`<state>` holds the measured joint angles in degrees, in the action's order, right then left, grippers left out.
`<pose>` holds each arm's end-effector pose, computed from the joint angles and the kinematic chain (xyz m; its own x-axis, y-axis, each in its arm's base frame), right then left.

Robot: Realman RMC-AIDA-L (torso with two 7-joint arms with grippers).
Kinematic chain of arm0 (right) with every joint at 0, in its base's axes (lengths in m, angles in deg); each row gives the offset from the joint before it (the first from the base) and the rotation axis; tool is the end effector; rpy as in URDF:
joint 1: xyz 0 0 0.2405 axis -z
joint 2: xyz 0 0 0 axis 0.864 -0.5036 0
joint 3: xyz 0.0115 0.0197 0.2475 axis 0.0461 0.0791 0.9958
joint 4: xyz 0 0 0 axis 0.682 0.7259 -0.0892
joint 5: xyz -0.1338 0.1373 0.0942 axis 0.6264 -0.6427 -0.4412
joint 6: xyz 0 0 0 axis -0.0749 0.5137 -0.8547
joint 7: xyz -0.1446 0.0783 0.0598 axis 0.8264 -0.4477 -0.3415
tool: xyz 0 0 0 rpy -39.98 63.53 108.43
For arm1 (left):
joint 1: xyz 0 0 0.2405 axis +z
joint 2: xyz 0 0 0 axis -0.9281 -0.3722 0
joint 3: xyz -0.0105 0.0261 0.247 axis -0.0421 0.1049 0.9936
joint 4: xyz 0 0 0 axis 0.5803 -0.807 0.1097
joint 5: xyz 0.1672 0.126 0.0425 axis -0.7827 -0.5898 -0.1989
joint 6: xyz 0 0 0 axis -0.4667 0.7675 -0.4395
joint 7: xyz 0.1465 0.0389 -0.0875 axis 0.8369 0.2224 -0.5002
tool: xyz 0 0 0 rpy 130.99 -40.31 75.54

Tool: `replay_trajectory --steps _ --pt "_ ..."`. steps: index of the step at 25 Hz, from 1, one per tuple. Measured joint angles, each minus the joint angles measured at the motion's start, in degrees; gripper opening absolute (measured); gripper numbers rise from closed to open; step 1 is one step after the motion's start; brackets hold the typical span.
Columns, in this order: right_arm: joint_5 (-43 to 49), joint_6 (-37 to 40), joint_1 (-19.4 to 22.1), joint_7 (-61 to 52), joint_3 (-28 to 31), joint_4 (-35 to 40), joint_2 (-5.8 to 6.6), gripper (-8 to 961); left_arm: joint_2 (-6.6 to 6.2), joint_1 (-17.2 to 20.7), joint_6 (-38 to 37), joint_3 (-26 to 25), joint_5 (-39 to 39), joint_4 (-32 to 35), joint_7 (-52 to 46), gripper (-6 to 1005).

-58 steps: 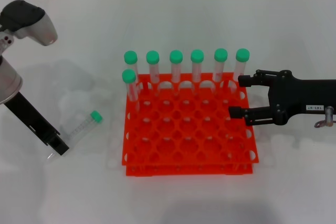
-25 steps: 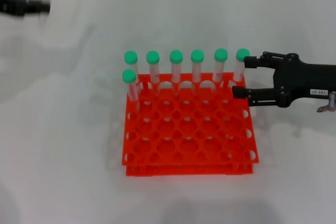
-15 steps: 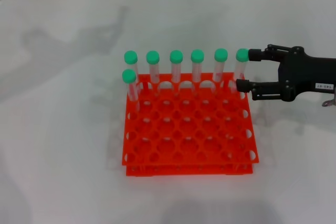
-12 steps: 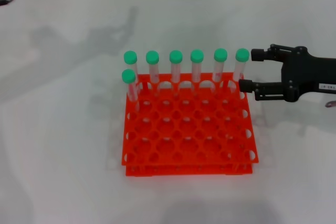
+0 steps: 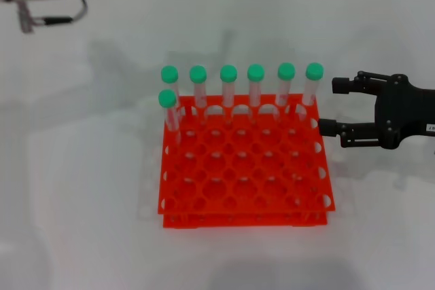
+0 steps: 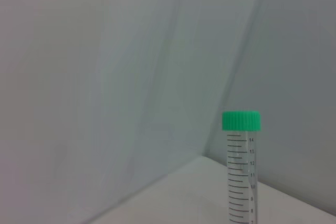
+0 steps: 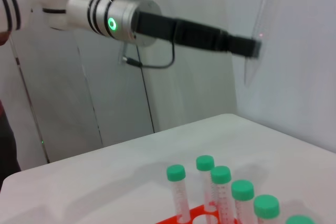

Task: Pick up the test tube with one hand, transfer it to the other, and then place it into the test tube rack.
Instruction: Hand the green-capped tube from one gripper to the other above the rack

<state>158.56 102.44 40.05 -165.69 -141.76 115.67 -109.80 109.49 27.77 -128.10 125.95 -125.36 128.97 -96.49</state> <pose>0.2207 0.3296 0.0016 0.8310 -0.1938 -0.5215 -0.3359 -0.9220 -0.1925 -0.1382 0.4206 0.0304 0.7408 0.3549 0.5703 0.5168 -0.8435 -0.1462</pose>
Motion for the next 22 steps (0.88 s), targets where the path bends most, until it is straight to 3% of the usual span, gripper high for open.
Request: replay_trajectory --steps 9,15,22 --pt "0.12 0.75 0.83 0.39 -0.01 0.91 0.00 857 2.12 -0.18 -5.87 2.04 1.33 -3.38 8.00 197" --pt "0.06 0.75 0.80 0.43 0.46 1.00 0.04 857 1.84 -0.29 -11.22 2.07 1.19 -6.50 13.21 197" --pt "-0.02 0.54 0.41 0.38 0.77 1.98 0.08 858 1.33 -1.12 -11.24 2.18 -2.72 -10.70 15.17 197"
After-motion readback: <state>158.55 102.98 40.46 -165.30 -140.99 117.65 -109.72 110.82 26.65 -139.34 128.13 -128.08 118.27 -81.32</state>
